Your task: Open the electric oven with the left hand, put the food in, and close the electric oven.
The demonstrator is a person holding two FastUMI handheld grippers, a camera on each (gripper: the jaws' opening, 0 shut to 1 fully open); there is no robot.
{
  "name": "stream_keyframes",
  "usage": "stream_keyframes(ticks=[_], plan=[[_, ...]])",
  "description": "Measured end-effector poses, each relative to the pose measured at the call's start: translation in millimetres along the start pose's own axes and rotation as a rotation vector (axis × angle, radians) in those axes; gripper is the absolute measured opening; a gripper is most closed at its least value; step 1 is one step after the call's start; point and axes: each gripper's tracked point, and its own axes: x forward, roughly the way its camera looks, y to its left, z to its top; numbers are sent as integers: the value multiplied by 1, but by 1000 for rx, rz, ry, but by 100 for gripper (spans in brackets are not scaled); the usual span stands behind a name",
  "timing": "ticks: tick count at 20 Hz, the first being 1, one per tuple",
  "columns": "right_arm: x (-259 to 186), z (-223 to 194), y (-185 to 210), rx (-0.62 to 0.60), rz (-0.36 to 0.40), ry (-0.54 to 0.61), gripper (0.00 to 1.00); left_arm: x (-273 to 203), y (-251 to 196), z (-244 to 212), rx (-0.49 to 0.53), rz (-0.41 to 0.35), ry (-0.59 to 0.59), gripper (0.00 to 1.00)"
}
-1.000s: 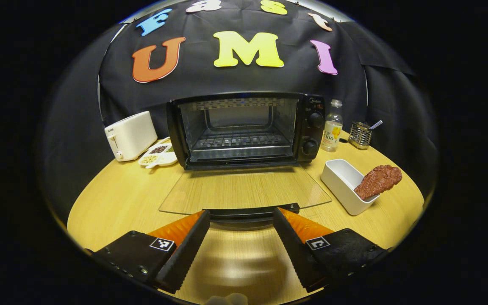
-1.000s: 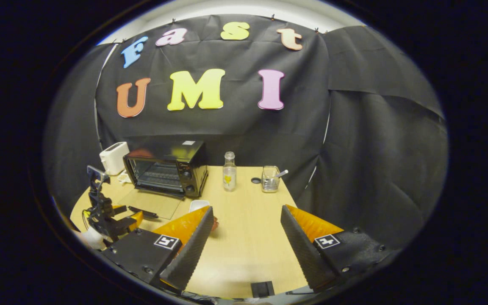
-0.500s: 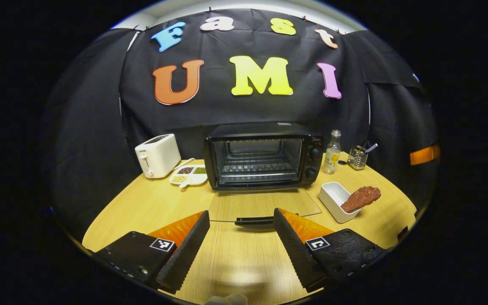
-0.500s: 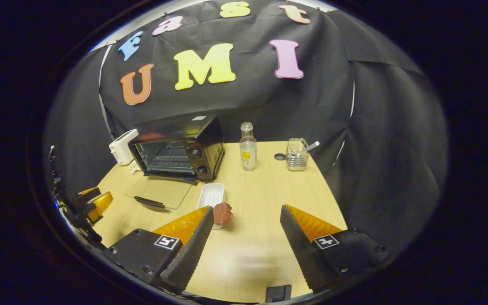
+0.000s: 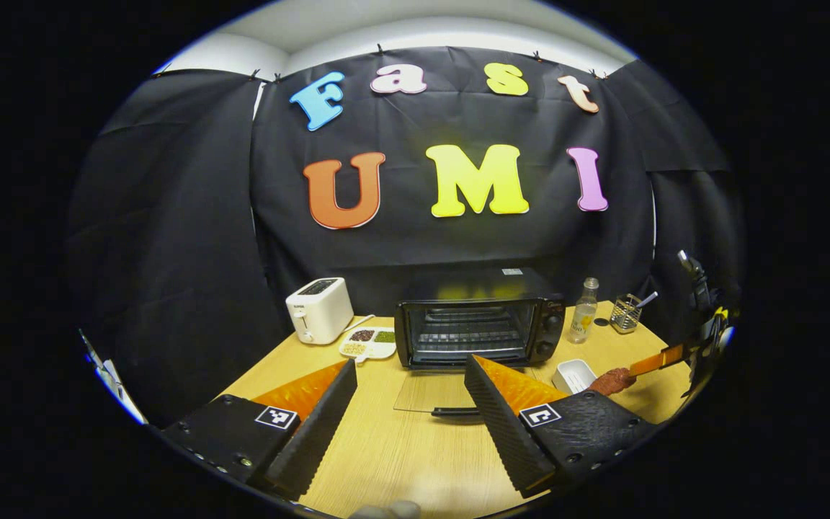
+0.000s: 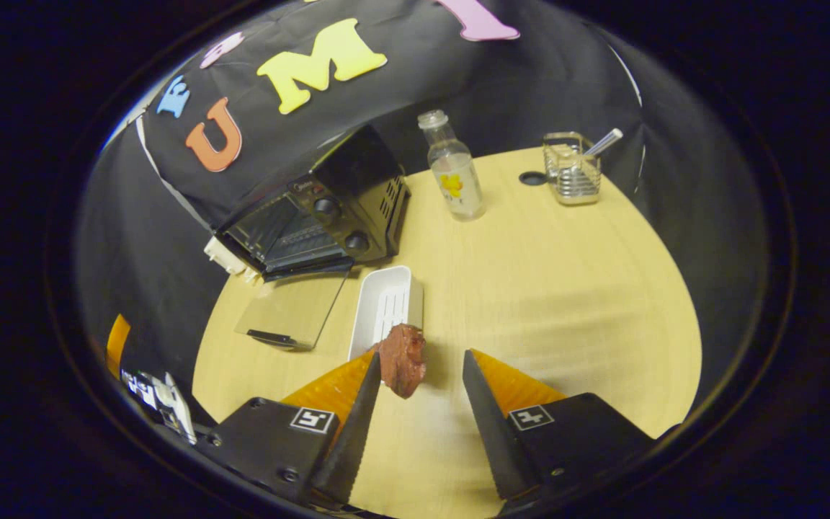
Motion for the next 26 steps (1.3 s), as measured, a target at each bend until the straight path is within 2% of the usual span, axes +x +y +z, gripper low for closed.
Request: stream_keyframes(ticks=[4,5,6,8,9,10,12,14,19,22,26], plan=[[23,0,5,46,91,72,58,-1,-5,9,-7,47,-6,96],[26,0,5,59,109,87,48,-1,-7,8,-14,58,3,96],[28,1,4,73,122,100,45,-3,-9,5,-23,71,14,96],[32,3,4,124,156,125,31,-5,-11,3,-42,101,32,96],[32,3,4,153,166,139,19,-6,-12,4,-49,115,34,96],[32,2,3,172,175,151,22,-6,-13,5,-53,127,37,96],[32,3,5,213,197,169,16,-9,-15,7,-48,142,44,96],[30,1,5,220,209,178,16,-15,-15,12,-30,154,42,96],[12,17,19,251,238,128,14,-24,-12,22,-12,162,15,96],[1,29,41,257,273,79,13,-26,-5,24,-16,152,8,96],[-6,38,88,295,312,6,13,-21,10,24,-12,103,-1,96]])
